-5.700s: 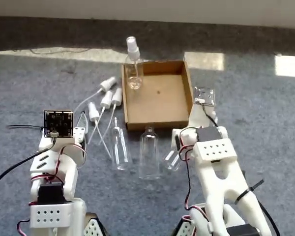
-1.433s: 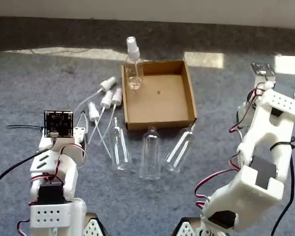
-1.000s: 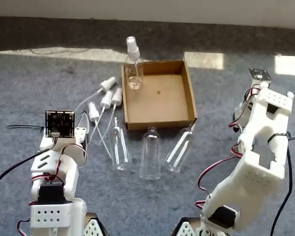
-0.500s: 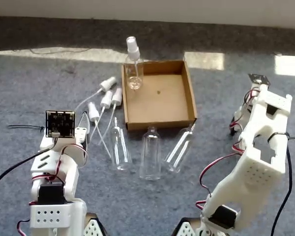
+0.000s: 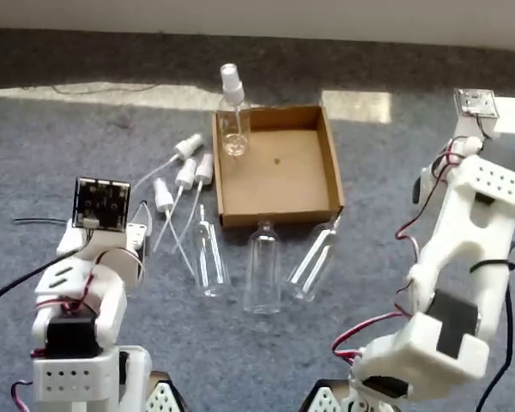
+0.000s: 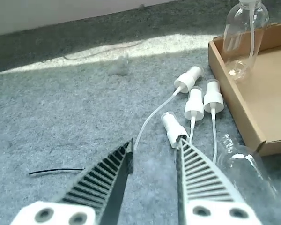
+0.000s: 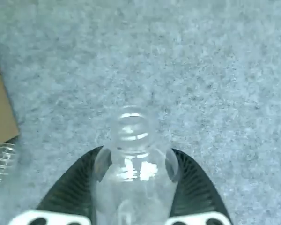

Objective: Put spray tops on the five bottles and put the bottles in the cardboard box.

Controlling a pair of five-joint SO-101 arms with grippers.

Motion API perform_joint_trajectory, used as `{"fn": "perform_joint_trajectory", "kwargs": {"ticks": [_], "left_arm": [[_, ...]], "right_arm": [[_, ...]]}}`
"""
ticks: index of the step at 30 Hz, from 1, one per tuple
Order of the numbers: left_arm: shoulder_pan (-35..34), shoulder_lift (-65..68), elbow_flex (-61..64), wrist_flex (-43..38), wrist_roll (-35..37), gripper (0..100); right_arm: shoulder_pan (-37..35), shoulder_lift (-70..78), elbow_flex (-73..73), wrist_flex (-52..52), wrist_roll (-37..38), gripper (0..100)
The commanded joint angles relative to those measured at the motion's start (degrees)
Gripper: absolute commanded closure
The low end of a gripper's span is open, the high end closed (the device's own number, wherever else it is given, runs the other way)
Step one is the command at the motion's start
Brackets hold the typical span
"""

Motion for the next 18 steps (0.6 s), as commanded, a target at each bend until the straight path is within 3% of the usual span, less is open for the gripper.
{"fn": "perform_joint_trajectory", "kwargs": {"ticks": [1,6,11,14,18], "left_arm": [[0.6,24.3,-15.9,2.8,-1.1,85],[0.6,53.8,-41.6,10.7,-5.3,85],[0.6,80.0,-67.2,19.7,0.6,85],[0.6,92.1,-80.1,20.1,2.9,85],[0.9,105.3,-98.2,19.7,0.9,85]], "right_arm": [[-3.8,-14.6,9.7,-4.7,-0.9,99.5],[-7.3,-30.8,22.5,-5.7,-0.8,99.5],[-9.9,-42.5,31.2,-5.6,-0.7,99.5],[-11.3,-45.7,35.0,-5.6,0.9,99.5],[-12.1,-46.5,38.0,-5.6,1.1,99.5]]}}
